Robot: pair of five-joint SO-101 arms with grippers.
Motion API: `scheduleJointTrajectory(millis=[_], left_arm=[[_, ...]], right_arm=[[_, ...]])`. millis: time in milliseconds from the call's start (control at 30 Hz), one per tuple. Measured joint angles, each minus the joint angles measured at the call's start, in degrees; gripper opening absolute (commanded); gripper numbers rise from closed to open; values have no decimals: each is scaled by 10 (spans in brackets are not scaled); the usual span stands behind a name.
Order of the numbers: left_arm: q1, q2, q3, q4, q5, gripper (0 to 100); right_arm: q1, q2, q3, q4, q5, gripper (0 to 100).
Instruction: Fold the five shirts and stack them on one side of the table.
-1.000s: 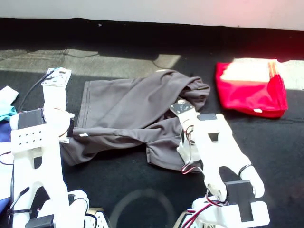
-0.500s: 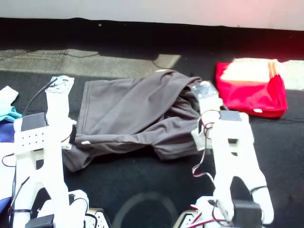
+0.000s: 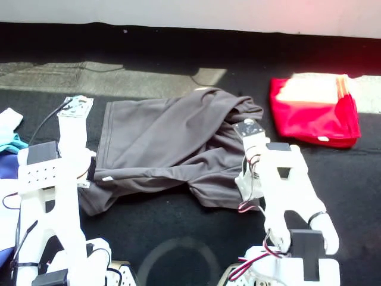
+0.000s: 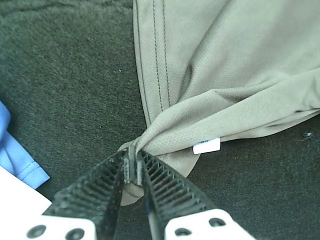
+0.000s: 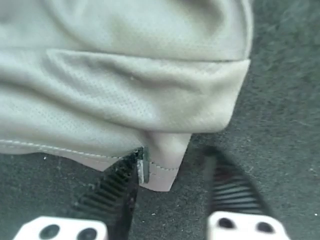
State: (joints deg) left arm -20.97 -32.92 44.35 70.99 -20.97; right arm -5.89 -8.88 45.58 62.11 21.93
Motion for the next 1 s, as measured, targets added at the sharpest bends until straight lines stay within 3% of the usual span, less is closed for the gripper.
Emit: scheduleJointTrajectory(millis=[167, 400, 633, 1000], left_arm=[[0, 0, 0, 0, 0, 9], [0, 0, 0, 0, 0, 9], [0, 0, 0, 0, 0, 9], [0, 0, 0, 0, 0, 9]], right_arm=[[-28, 21, 0, 0, 0, 257], [-51, 55, -14, -4, -1, 7], [-42, 67, -18, -5, -1, 5], [-8, -65, -11, 36, 0, 56]])
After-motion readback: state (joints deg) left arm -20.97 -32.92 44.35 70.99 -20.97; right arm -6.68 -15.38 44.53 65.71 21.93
